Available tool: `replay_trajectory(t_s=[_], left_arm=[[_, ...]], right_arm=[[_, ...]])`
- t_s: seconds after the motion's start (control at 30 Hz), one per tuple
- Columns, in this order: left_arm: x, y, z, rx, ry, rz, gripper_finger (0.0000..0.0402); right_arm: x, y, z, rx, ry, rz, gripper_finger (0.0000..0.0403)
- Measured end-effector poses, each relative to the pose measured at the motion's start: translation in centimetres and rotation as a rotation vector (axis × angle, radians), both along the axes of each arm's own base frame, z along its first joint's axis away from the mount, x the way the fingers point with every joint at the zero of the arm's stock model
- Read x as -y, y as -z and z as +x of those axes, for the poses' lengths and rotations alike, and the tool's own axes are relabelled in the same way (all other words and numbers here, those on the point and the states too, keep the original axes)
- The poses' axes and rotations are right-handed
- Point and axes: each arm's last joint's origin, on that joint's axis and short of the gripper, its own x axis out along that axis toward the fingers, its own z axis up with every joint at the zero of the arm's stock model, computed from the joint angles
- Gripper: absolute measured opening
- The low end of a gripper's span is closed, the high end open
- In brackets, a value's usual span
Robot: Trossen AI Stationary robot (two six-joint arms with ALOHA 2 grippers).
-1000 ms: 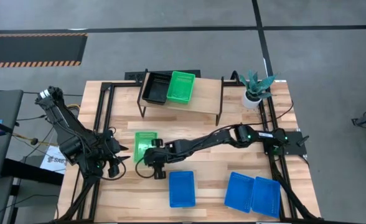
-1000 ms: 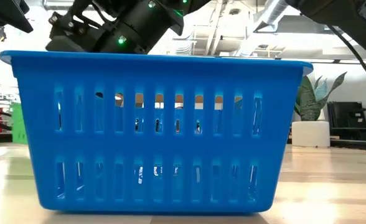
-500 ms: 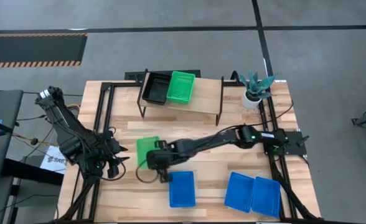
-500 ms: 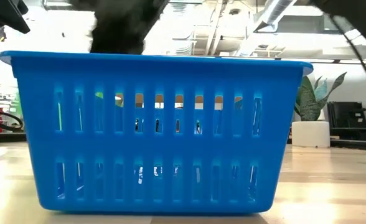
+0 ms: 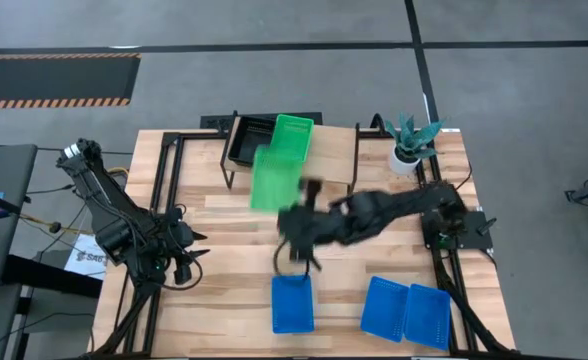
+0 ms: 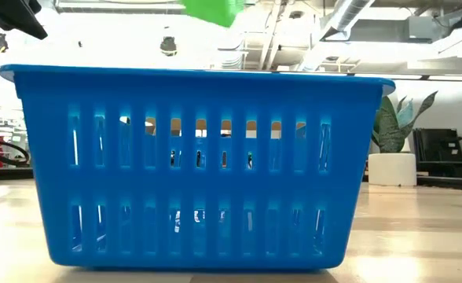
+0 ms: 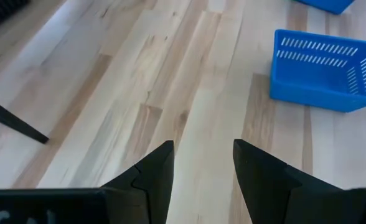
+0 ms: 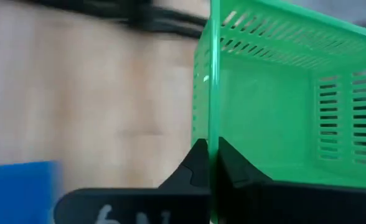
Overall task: Stack baskets on shelf by color
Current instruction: Stack the green bin on the green bin
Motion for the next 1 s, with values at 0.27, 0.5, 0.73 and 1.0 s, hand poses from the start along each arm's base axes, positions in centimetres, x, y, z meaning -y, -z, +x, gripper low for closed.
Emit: replay_trajectory(t_s=[0.27,0.5,0.73,1.0], left_arm=[[0.0,0.0,0.0,0.005,-0.004,-0.011,0.0153],[0.1,0.0,0.0,0.004,-0.015,-0.029,0.0153],[0.1,0.0,0.0,0.0,-0.013,-0.032,0.0153],[0.0,0.0,0.0,0.006,-0.016,-0.027,0.0153]], right_arm=[[10.0,-1.0,0.1,-0.038,0.234,-0.062,0.0012],[17.6,0.9,0.5,-0.134,0.24,0.11,0.0018],[19.1,1.0,0.4,-0.161,0.206,0.113,0.0014],[19.1,1.6,0.4,-0.192,0.197,0.113,0.0022]])
